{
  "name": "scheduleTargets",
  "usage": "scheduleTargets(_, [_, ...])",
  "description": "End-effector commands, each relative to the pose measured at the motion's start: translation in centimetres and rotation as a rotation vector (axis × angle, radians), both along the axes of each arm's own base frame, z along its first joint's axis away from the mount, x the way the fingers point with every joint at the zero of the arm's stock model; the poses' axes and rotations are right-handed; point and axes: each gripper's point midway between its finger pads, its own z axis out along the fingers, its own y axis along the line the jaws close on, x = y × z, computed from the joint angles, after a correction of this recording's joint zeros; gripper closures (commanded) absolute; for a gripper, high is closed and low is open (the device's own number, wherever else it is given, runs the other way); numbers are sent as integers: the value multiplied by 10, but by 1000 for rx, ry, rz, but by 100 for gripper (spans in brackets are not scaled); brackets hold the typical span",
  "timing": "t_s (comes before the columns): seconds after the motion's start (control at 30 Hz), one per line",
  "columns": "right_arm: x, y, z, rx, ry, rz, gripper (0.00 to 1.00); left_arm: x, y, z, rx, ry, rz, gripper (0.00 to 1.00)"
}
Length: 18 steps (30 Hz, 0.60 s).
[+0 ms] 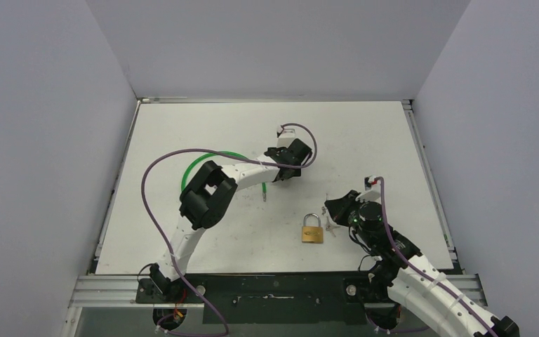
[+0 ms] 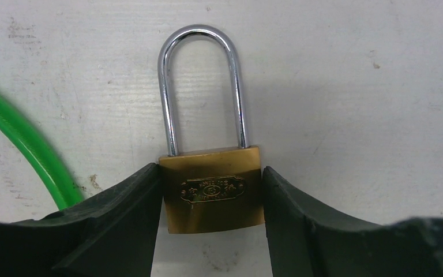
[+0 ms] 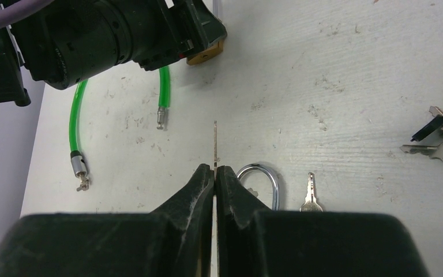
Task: Unlock with the key
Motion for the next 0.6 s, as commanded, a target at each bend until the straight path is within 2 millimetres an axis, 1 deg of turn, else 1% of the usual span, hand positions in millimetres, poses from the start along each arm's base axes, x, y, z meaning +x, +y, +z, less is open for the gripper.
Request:
scheduleTargets(0.0, [5, 7, 18, 25, -61, 32, 100, -16, -1, 21, -94, 38, -39, 81])
scheduleTargets(0.1, [4, 21, 28, 46, -104, 117, 100, -22, -6, 53, -182, 0, -66, 84])
scheduleTargets(0.17, [3, 32, 36, 63, -140, 177, 100, -30, -4, 66, -223, -6, -70, 86])
scheduleTargets(0.23, [0, 42, 41, 80, -163, 238, 100, -40, -3, 77, -284, -6, -75, 87])
scheduleTargets(0.3, [-3, 52, 43, 105, -171, 291, 100, -50, -3, 88, -355, -8, -77, 87])
scheduleTargets(0.4, [-9, 66, 41, 152, -157, 358, 100, -60, -2, 106, -472, -20, -67, 89])
scheduleTargets(0.43, [-10, 70, 41, 168, -152, 373, 100, -63, -2, 116, -518, -33, -63, 90])
scheduleTargets(0.57, [-13, 82, 38, 184, -140, 402, 100, -74, -2, 131, -648, -37, -46, 91])
